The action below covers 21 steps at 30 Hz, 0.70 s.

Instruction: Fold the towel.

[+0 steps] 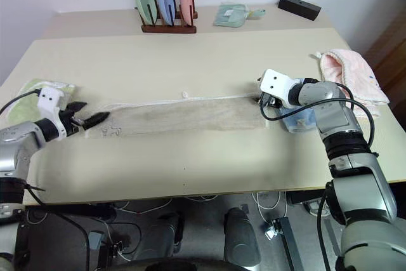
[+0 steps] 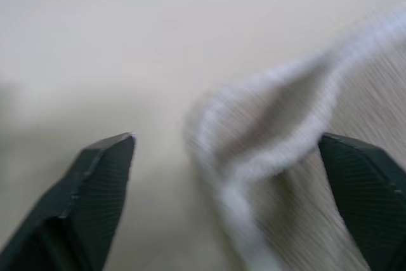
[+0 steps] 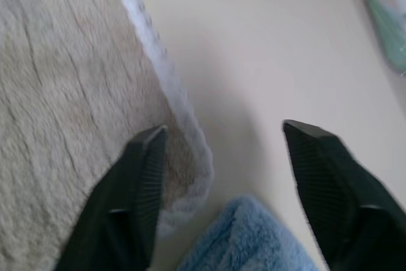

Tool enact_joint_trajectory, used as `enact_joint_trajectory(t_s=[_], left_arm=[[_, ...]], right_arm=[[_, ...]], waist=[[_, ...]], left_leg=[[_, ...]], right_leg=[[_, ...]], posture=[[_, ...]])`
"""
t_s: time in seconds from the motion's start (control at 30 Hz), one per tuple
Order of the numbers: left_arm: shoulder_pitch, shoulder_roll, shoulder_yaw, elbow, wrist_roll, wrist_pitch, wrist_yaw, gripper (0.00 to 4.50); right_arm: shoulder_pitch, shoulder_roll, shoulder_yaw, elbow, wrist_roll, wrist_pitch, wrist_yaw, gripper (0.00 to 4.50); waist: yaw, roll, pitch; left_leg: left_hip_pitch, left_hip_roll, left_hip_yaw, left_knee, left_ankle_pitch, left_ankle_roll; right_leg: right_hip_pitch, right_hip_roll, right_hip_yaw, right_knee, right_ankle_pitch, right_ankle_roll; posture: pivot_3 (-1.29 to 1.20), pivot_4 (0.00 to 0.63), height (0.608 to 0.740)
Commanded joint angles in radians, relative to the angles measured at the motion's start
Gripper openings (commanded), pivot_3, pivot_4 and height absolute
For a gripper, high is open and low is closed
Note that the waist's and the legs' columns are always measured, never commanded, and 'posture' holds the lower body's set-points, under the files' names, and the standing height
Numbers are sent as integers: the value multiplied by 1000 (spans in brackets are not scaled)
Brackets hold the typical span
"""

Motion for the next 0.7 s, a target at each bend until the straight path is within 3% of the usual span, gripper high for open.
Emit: enact_joint_trajectory(t_s=[0.03,0.1,0.27,0.47,0.57,0.7], left_arm=[[-23,-23,83,-16,-33,-1,86,4461],[-18,-37,97,-32,-27,-15,125,4461],[60,-54,78,-208,-74,20,90,4500],[134,-73,-20,-460,-108,68,42,4500],[144,-101,-148,-600,-114,78,-8,4500],[133,-137,-280,-672,-91,62,-50,4500]], right_arm=[[46,-36,-64,-140,14,41,-38,2805],[87,-48,-111,-236,54,117,-37,2805],[275,-61,-271,-609,286,469,21,4465],[585,68,-470,-1073,669,967,-112,4465],[656,230,-527,-1160,791,1180,-310,4465],[656,420,-572,-1204,829,1357,-546,4465]], waist=[[0,0,0],[0,0,0],[2,-1,0],[11,-1,-1],[18,-2,-2],[24,0,-2]], left_leg=[[0,0,0,0,0,0],[0,0,0,0,0,0],[0,0,0,0,0,0],[0,0,-1,1,0,0],[0,0,-1,2,0,0],[1,0,0,1,0,0]], right_leg=[[0,0,0,0,0,0],[0,0,0,0,0,0],[0,0,0,0,0,0],[1,0,0,1,0,0],[2,0,0,0,0,-1],[3,0,1,0,0,-1]], posture=[[0,150,740],[0,150,740],[0,150,740],[0,150,740],[0,150,740],[0,150,740]])
